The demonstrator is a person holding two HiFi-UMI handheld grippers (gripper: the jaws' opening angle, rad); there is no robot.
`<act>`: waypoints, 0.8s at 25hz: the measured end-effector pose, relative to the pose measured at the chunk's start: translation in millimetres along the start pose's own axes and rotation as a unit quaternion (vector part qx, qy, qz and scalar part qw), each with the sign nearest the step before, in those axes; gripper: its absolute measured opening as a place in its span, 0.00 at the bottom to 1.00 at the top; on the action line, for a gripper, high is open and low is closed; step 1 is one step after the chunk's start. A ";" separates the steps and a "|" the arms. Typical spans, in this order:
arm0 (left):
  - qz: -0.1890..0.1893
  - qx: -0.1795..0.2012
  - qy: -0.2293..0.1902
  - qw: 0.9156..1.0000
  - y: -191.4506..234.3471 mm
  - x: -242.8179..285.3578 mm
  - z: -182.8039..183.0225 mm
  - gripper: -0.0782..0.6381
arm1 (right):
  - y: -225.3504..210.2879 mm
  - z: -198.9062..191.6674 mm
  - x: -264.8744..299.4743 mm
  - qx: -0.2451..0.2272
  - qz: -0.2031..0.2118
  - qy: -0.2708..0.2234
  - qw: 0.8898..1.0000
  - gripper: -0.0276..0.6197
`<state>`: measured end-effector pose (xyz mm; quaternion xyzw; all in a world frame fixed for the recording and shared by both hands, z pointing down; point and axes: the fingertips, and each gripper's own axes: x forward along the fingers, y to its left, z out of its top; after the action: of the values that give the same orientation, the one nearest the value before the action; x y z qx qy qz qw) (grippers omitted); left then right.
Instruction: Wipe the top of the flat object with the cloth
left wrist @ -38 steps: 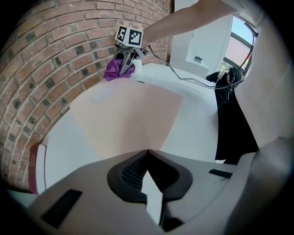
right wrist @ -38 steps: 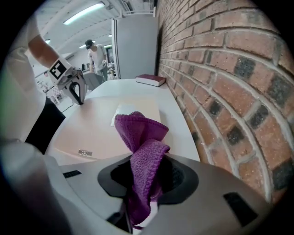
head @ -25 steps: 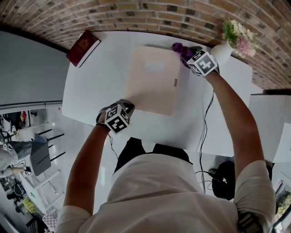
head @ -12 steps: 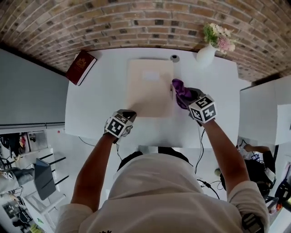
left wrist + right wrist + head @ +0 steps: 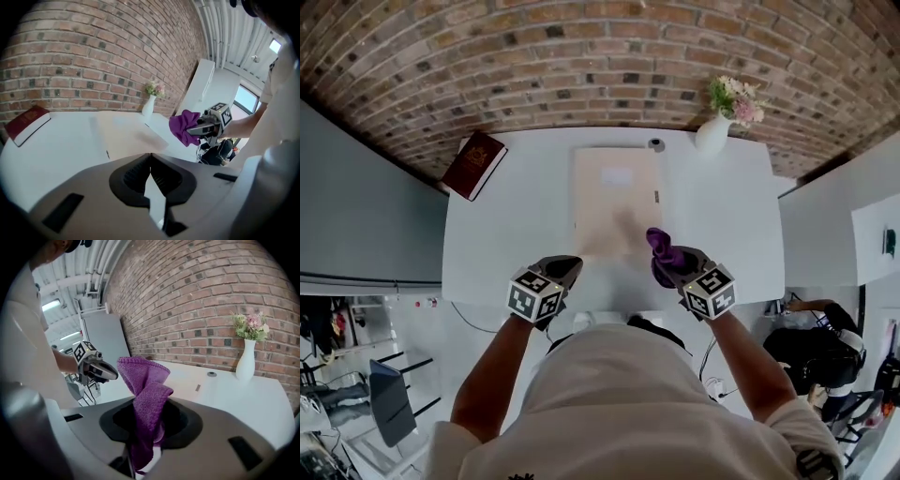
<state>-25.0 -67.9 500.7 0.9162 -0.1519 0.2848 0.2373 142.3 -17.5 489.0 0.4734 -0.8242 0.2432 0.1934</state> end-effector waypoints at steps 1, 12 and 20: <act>-0.004 -0.003 -0.008 1.000 -2.0 -10.4 1.6 0.14 | 10.6 0.6 -1.3 0.003 0.000 -0.003 1.000 0.26; -0.037 0.062 -0.047 0.996 -32.2 -98.6 -0.2 0.14 | 102.7 11.2 -25.5 0.024 -0.039 -0.043 0.998 0.26; -0.051 0.086 -0.048 0.994 -45.7 -134.7 -15.4 0.14 | 152.3 18.2 -32.5 0.017 -0.041 -0.059 0.997 0.26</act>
<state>-119.7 -2.2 416.0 0.9525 -0.0914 0.2396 0.1641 23.1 60.3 423.3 0.5237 -0.8097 0.2208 0.1457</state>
